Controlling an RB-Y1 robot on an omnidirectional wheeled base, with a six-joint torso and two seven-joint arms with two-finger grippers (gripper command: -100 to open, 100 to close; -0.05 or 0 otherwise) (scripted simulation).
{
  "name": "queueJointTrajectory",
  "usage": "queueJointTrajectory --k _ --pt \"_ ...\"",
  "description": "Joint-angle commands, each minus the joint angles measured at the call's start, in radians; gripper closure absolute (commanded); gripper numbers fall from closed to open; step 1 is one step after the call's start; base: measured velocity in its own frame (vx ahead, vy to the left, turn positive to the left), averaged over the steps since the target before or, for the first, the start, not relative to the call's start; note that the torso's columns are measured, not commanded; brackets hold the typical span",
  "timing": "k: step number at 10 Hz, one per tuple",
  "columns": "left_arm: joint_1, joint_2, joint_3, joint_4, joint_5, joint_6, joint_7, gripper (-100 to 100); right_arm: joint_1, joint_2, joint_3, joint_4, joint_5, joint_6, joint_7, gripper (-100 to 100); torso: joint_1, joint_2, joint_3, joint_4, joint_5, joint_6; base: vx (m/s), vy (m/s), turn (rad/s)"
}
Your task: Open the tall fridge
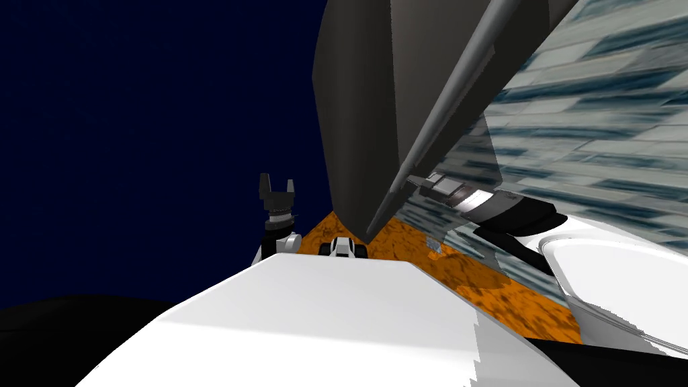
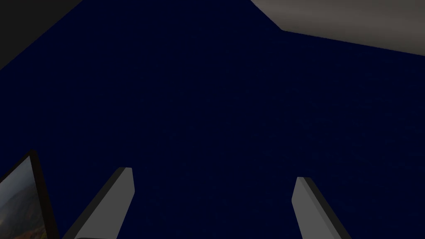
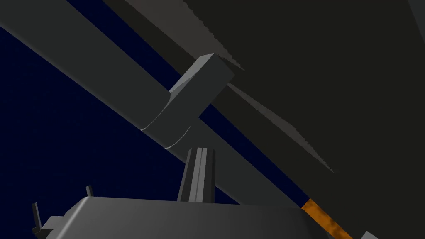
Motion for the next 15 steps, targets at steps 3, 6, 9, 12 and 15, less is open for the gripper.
queueJointTrajectory --k 3,6,9,12,15 --pt "0.000 0.000 0.000 0.000 0.000 0.000 0.000 0 0.029 -0.005 -0.043 0.043 0.032 0.028 -0.016 100 0.004 0.003 0.003 0.000 0.000 0.004 -0.120 0.388 -0.161" --pt "0.000 0.000 0.000 0.000 0.000 0.000 0.000 0 0.046 -0.007 -0.064 0.066 0.047 0.039 -0.023 100 -0.007 0.003 0.003 0.001 -0.003 0.004 -0.141 0.332 -0.108" --pt "0.000 0.001 0.001 0.000 0.000 0.000 0.000 0 0.014 -0.030 -0.067 0.039 0.004 0.032 -0.042 -100 -0.023 0.003 0.002 0.002 -0.008 0.005 -0.051 -0.015 0.078" --pt "0.000 0.001 0.001 0.000 0.000 0.000 0.000 0 -0.013 -0.052 -0.068 0.032 -0.017 0.031 -0.054 -100 -0.017 0.005 0.005 0.000 -0.009 0.009 -0.020 -0.146 0.106" --pt "0.000 0.000 0.000 0.000 0.000 0.000 0.000 0 -0.027 -0.071 -0.072 0.107 0.042 0.044 -0.079 -100 -0.003 0.014 0.011 0.003 -0.004 0.006 -0.090 -0.003 0.274"
